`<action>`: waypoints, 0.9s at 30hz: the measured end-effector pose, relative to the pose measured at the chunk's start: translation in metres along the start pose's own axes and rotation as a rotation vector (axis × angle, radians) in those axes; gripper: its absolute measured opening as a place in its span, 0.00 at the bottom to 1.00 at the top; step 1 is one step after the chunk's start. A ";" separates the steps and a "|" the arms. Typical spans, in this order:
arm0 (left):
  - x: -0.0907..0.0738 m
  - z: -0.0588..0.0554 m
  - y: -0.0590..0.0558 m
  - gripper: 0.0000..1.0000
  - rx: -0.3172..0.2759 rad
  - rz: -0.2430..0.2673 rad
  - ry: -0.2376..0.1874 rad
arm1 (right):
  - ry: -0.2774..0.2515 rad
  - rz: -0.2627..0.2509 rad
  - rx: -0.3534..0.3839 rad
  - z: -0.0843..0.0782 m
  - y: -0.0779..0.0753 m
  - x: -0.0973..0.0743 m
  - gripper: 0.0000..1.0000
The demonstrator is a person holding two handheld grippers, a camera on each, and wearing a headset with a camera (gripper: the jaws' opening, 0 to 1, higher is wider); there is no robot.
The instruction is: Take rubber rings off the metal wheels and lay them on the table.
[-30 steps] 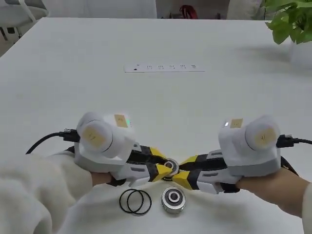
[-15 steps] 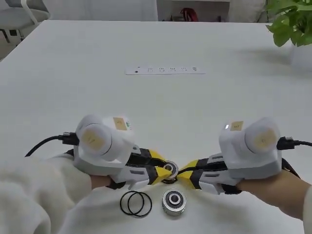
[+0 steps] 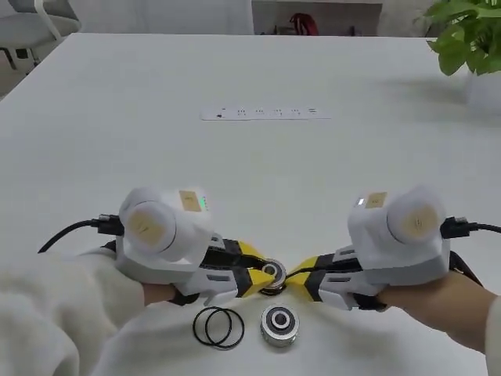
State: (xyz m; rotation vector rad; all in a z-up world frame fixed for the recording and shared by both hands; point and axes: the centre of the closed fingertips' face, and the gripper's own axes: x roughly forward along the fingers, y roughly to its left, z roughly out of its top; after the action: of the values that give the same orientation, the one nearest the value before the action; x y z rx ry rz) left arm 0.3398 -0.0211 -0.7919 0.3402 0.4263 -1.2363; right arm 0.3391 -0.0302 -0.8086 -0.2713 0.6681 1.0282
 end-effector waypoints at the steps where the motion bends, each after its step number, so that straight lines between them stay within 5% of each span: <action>1: 0.000 0.000 0.000 0.14 0.001 0.000 0.000 | 0.000 -0.002 0.012 0.000 -0.001 0.000 0.00; 9: -0.001 0.000 0.000 0.14 0.000 0.001 -0.001 | -0.019 -0.001 0.106 0.001 -0.002 -0.003 0.00; 23: -0.003 -0.001 0.001 0.14 -0.017 -0.001 -0.052 | -0.162 0.097 0.798 0.004 -0.010 -0.007 0.00; 27: -0.003 -0.001 0.001 0.14 -0.021 0.000 -0.075 | -0.190 0.132 0.935 0.004 -0.007 -0.008 0.00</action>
State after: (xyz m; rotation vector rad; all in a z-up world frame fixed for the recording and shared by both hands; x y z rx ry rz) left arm 0.3397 -0.0183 -0.7910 0.2744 0.3745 -1.2397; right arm 0.3440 -0.0372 -0.8016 0.6835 0.9263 0.7556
